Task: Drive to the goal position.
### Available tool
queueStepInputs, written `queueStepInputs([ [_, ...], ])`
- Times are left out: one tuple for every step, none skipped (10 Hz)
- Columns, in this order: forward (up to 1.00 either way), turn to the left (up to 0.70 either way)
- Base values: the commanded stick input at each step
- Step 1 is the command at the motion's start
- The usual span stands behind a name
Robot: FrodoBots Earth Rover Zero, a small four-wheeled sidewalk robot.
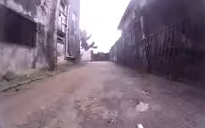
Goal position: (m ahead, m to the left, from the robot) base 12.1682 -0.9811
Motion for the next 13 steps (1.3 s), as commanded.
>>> queueStepInputs([
  [0.50, 0.00],
  [0.50, 0.00],
  [0.50, 0.00],
  [0.50, 0.00],
  [0.50, 0.00],
  [0.50, 0.00],
  [0.50, 0.00],
  [0.50, 0.00],
  [0.50, 0.00],
  [0.50, 0.00],
  [0.50, 0.00],
  [0.50, 0.00],
  [0.50, 0.00],
])
